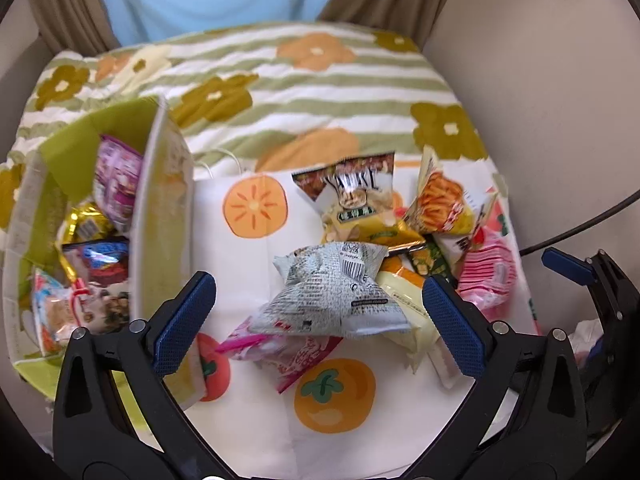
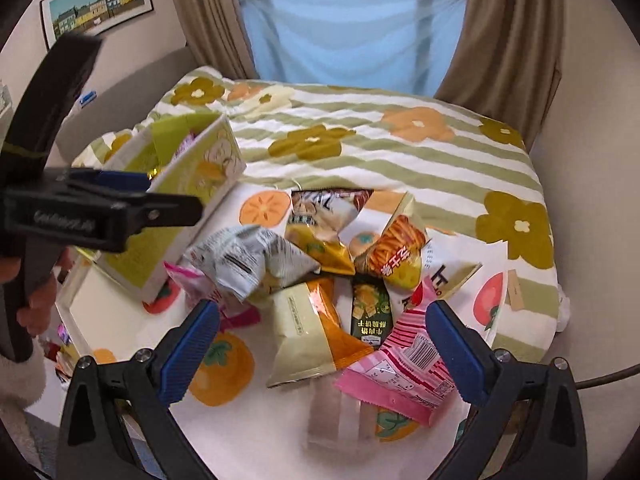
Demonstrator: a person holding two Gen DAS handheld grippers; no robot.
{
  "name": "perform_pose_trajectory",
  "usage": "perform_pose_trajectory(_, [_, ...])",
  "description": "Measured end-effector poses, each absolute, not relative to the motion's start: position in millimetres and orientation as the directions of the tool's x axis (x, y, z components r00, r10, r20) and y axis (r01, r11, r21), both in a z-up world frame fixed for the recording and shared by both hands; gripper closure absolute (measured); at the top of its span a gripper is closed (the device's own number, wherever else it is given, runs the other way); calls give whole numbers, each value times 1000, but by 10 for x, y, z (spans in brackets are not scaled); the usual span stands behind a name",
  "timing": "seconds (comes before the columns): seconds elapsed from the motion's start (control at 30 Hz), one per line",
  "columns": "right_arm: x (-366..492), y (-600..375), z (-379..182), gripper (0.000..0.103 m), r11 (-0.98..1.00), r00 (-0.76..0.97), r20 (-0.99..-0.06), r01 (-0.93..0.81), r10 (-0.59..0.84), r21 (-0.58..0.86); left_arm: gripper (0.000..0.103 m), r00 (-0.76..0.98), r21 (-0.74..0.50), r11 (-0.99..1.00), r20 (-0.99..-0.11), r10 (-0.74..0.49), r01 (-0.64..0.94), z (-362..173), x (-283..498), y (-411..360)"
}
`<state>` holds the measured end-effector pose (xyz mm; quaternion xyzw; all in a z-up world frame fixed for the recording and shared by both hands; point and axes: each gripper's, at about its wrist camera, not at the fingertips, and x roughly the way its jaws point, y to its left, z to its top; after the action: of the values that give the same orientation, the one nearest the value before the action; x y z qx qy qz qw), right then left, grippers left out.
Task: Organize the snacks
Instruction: 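Move both tools back over the remaining snack bags, then grasp the cream-orange bag with the right tool while the left tool grasps the pale blue printed bag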
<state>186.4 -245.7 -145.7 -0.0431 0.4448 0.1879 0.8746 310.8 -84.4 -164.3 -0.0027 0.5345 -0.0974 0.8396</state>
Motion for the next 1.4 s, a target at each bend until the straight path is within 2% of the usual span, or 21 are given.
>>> perform_pose_trajectory(0.37, [2068, -2281, -1945, 1, 907, 461, -844, -417, 274, 67, 1, 222, -132, 973, -959, -174, 190, -2362, 3416, -995])
perform_pose_trajectory(0.6, [2164, -2075, -2206, 1, 881, 424, -873, -473, 240, 13, 1, 162, -147, 969, -970, -181, 198, -2620, 3526, -986])
perform_pose_trajectory(0.87, [2218, -1970, -2363, 1, 860, 399, -889, -511, 223, -14, 12, 131, -177, 966, -970, -204, 189, -2761, 3563, -878])
perform_pose_trajectory(1.1, [2236, -1950, -2435, 1, 848, 391, -895, -529, 213, -29, 17, 131, -187, 964, -968, -213, 188, -2808, 3558, -847])
perform_pose_trajectory(1.27, [2239, -1913, -2468, 1, 845, 388, -899, -533, 205, -38, 27, 149, -196, 963, -963, -224, 184, -2805, 3531, -811])
perform_pose_trajectory(1.4, [2242, -1890, -2497, 1, 844, 383, -902, -535, 201, -39, 30, 164, -198, 963, -960, -228, 181, -2795, 3524, -783])
